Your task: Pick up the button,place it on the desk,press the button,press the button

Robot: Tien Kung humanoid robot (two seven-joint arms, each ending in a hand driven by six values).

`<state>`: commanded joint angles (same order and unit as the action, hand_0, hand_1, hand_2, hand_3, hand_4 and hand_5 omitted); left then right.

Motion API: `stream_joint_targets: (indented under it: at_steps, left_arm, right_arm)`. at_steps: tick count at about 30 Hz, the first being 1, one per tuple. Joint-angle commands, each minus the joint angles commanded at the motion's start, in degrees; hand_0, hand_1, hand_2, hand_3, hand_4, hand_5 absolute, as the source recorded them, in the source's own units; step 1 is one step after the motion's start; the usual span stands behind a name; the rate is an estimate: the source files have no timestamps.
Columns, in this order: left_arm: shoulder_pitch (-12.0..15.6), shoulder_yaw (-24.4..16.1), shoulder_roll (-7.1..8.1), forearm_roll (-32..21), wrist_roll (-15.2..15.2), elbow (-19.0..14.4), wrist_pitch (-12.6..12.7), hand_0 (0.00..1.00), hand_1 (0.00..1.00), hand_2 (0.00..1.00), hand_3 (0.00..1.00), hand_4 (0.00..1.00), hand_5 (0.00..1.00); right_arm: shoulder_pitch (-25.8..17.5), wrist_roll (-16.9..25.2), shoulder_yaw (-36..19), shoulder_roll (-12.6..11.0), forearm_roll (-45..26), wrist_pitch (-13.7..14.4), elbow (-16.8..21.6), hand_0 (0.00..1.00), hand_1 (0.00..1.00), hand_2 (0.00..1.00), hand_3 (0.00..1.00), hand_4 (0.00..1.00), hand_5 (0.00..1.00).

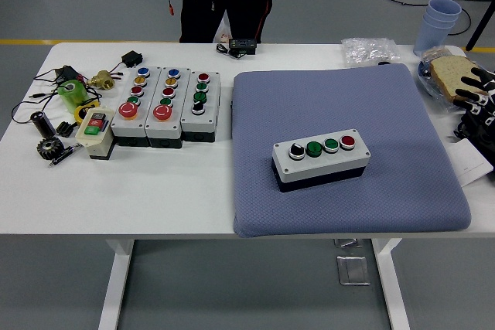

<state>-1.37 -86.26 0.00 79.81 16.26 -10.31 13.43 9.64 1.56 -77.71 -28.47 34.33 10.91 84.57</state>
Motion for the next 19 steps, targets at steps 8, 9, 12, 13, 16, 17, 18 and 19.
stream_joint_targets:
  at_steps: [8,9,12,13,16,17,18,19]
  left_arm:
    - [-1.25,-0.82,0.0,1.09,0.25,0.0,0.01,0.547,0.42,0.424,0.429,0.264,0.423]
    - [-1.31,-0.79,0.0,0.82,0.26,0.0,0.03,0.547,0.42,0.424,0.429,0.264,0.423]
    - [-1.14,-0.83,0.0,0.75,0.29,0.0,0.04,0.547,0.419,0.424,0.429,0.264,0.422]
    - [-1.13,-0.84,0.0,0.81,0.29,0.0,0.03,0.547,0.419,0.424,0.429,0.264,0.422]
    - [-1.13,-1.06,0.0,0.71,0.32,0.0,0.11,0.547,0.419,0.423,0.428,0.267,0.421]
    - [-1.13,-1.08,0.0,0.68,0.32,0.0,0.13,0.547,0.419,0.423,0.428,0.267,0.421]
    - [-1.16,-1.06,0.0,0.73,0.29,0.0,0.09,0.547,0.419,0.423,0.428,0.267,0.421]
    - [-1.18,-0.99,0.0,0.85,0.25,0.0,0.05,0.547,0.419,0.423,0.428,0.267,0.421]
  right_arm:
    - [1.12,0.01,-0.79,-0.08,-0.19,-0.18,0.5,0.644,0.582,0.636,0.639,0.666,0.413]
    - [1.17,0.02,-0.85,-0.12,-0.2,-0.18,0.56,0.644,0.582,0.636,0.639,0.666,0.413]
    - [0.64,0.05,-1.11,-0.19,-0.38,-0.19,0.59,0.643,0.583,0.636,0.637,0.669,0.403]
    - [0.6,0.05,-1.14,-0.19,-0.38,-0.19,0.59,0.643,0.583,0.636,0.637,0.669,0.403]
    - [0.45,0.07,-1.28,-0.04,-0.36,-0.21,0.56,0.643,0.583,0.636,0.636,0.669,0.401]
    - [0.45,0.07,-1.28,-0.02,-0.35,-0.21,0.55,0.643,0.583,0.636,0.636,0.669,0.401]
    - [0.46,0.04,-1.24,0.05,-0.29,-0.25,0.56,0.643,0.583,0.636,0.636,0.669,0.401]
    - [0.41,0.03,-1.23,0.1,-0.26,-0.29,0.59,0.643,0.583,0.636,0.636,0.669,0.401]
